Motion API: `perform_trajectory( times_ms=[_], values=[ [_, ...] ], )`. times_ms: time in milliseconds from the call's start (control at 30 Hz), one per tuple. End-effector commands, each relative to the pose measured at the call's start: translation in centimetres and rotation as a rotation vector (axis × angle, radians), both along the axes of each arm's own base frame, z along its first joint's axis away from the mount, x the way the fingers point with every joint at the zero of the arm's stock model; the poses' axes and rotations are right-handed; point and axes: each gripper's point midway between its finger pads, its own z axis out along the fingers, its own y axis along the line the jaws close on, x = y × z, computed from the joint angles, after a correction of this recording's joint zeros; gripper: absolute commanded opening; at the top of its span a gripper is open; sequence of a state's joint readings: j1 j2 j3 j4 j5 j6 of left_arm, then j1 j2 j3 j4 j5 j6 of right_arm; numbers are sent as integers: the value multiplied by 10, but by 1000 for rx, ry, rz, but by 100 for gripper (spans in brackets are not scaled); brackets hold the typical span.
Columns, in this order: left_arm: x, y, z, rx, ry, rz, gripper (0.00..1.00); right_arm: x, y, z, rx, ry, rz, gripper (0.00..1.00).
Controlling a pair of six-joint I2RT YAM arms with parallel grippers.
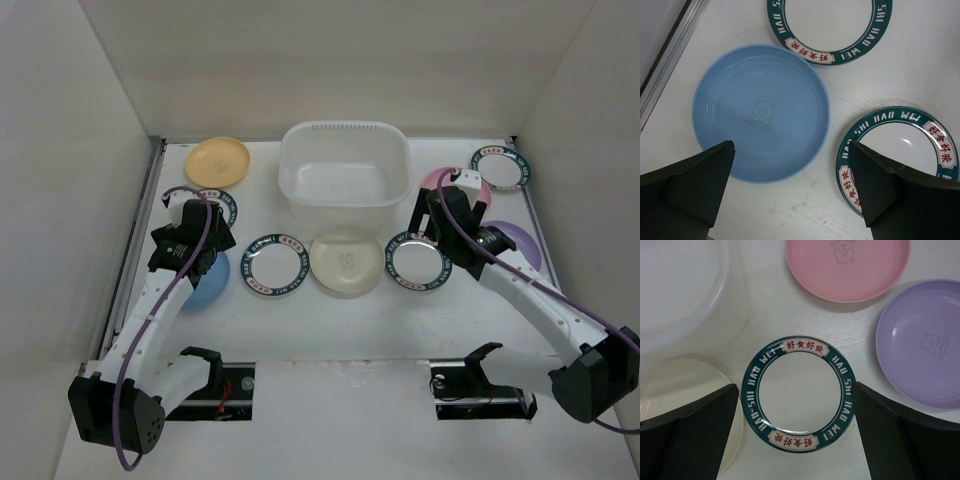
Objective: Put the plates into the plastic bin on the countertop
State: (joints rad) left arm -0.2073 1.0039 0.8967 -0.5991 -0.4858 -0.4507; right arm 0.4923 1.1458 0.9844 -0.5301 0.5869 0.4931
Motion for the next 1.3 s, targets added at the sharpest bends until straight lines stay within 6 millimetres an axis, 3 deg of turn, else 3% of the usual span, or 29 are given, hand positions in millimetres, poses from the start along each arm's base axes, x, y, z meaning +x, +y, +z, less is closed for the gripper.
perform_trajectory(
  times_ms=[0,400,633,800,1033,1133,1267],
  values=[
    [0,1,2,-14,-13,13,100,12,6,21,18,-57,-4,100],
    [-7,12,-5,-24,21,74,100,15,22,25,19,-75,58,100],
    [-60,47,-36,-116,116,320,100,20,42,28,51,-102,127,100],
    [-85,60,-57,-186,183,471,98,21,59,30,85,-94,189,100],
    [-84,65,-81,-269,242,563,96,19,78,31,163,-130,264,100],
    [-80,63,-86,-316,228,598,92,18,86,29,193,-133,296,100],
    [-90,70,-86,-339,196,680,90,20,96,28,221,-111,322,100]
  ],
)
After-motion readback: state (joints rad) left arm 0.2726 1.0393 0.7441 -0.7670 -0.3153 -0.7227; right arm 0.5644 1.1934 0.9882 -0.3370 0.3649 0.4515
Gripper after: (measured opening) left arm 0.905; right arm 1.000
